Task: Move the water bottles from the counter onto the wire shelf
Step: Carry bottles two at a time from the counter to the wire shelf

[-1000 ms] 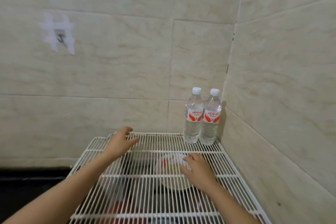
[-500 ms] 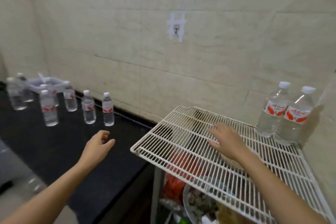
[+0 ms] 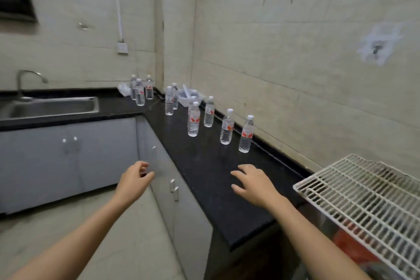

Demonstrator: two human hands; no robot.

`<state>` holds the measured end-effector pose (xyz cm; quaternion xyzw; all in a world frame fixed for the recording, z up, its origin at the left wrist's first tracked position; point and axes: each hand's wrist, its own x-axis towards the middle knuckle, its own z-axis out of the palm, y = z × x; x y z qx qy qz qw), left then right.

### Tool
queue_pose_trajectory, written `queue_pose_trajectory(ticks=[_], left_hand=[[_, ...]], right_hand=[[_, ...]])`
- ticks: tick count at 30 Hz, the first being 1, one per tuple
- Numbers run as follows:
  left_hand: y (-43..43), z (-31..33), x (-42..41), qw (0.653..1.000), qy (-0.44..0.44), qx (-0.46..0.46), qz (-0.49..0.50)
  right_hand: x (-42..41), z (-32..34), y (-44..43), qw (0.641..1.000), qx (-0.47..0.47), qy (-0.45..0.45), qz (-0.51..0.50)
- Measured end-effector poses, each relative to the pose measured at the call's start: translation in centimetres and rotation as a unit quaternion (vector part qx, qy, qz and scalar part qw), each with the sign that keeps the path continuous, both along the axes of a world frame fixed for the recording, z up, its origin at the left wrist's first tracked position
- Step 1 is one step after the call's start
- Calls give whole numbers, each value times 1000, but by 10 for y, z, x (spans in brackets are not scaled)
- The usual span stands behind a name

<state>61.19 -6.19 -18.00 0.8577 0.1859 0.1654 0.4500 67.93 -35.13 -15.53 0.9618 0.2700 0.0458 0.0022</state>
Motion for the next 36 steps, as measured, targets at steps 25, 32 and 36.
queue_pose_trajectory(ticks=[25, 32, 36], left_hand=[[303, -81, -41, 981, 104, 120, 112], [379, -91, 46, 964, 165, 179, 104], [426, -89, 98, 959, 187, 178, 121]], right_hand=[[35, -84, 398, 980, 8, 68, 185], [134, -109, 493, 979, 43, 79, 185], [189, -114, 545, 977, 46, 113, 176]])
